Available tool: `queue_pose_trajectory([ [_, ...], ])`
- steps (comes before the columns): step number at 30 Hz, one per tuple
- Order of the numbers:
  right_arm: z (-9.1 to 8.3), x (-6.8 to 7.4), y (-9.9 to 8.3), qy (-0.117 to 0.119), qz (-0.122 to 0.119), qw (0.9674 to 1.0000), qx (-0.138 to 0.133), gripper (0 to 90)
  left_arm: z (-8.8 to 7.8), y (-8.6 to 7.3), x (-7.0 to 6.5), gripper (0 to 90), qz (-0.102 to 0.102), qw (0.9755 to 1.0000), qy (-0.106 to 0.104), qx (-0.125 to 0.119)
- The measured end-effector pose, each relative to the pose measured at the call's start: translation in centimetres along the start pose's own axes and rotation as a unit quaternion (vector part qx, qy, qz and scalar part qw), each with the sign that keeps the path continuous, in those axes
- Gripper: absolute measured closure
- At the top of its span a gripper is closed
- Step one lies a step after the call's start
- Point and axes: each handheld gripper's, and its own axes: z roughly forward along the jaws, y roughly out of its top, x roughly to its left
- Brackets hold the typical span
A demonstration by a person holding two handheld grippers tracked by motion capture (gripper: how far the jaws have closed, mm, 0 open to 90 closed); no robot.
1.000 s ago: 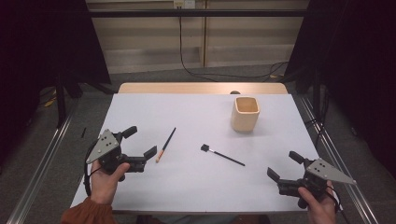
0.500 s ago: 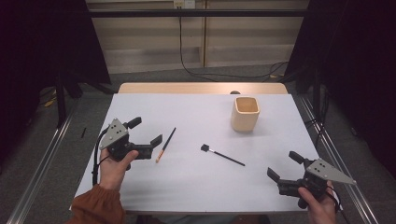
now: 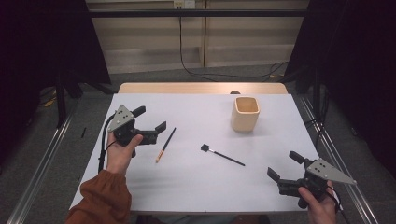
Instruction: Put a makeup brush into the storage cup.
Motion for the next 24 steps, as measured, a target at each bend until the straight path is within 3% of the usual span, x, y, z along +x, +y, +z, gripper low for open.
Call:
queue_pose_trajectory([
  [3, 0.0, 0.0, 0.0, 0.002, -0.001, 1.0, 0.0, 0.0, 0.5, 0.3, 0.2, 2.3, 0.003, 0.9999, 0.002, 0.013],
  [8, 0.0, 0.0, 0.0, -0.001, 0.0, 1.0, 0.0, 0.0, 1.2, 0.8, 0.4, 2.3, 0.008, 0.9999, 0.005, 0.012],
  [17, 0.0, 0.1, 0.0, 0.001, 0.001, 1.0, 0.001, 0.0, 1.8, 1.5, 0.8, 2.3, 0.001, 0.9997, 0.005, 0.022],
  [21, 0.0, 0.1, 0.0, 0.001, 0.002, 1.0, 0.001, 0.0, 1.9, 1.8, 1.1, 2.6, 0.009, 0.9991, 0.01, 0.041],
  [24, 0.0, 0.1, 0.0, 0.001, 0.002, 1.0, 0.001, 0.0, 2.0, 2.1, 1.3, 2.7, -0.007, 0.9973, 0.002, 0.073],
])
